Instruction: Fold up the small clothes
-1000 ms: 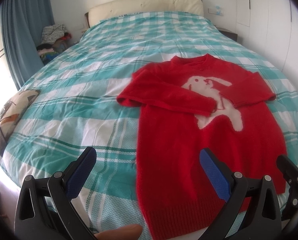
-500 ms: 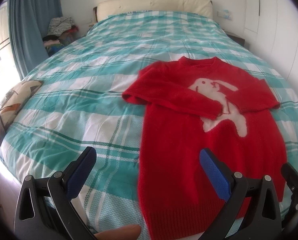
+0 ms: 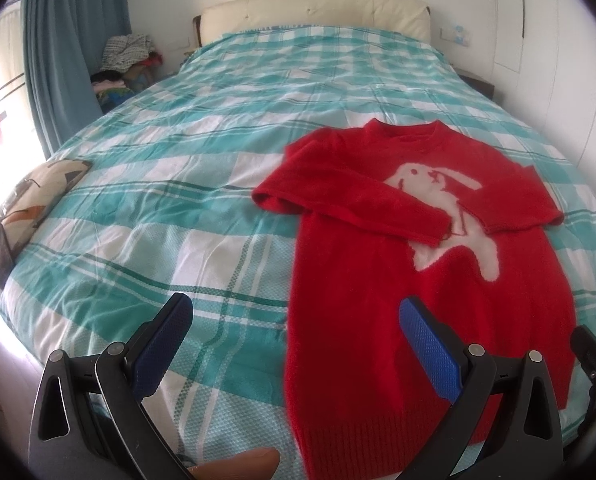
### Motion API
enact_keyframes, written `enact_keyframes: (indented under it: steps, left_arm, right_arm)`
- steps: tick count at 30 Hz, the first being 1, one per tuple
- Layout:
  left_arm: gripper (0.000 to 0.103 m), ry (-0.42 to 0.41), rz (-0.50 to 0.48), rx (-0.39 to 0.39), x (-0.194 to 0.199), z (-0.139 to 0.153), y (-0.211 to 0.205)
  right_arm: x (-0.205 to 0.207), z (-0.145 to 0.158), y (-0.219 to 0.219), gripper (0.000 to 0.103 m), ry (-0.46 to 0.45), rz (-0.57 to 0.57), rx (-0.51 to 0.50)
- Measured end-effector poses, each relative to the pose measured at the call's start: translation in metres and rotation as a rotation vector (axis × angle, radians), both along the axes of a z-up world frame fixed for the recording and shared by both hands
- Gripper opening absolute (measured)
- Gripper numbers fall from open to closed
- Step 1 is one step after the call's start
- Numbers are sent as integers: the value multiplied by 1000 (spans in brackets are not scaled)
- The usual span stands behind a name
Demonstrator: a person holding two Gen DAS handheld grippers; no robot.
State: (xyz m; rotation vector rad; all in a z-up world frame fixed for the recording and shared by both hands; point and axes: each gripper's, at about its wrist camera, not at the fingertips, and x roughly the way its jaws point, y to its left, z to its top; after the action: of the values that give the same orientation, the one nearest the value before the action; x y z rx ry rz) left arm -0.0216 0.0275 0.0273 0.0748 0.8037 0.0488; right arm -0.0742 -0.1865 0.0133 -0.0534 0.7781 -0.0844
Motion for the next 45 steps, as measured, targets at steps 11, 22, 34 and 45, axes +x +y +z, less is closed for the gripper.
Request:
enact_keyframes:
  steps: [11, 22, 34, 45]
  left_arm:
    - [103, 0, 83, -27, 10, 0, 27]
    - [103, 105, 157, -132, 26, -21, 41]
    - [103, 119, 105, -90, 27, -28, 28]
    - [103, 121, 77, -129, 27, -26, 26]
  right_arm:
    - [39, 43, -68, 103, -150, 98, -9]
    - [152, -39, -36, 103, 139, 239, -107]
    - [216, -46, -64, 13, 197, 200, -45]
    - [167, 10, -288, 12, 109, -280, -43]
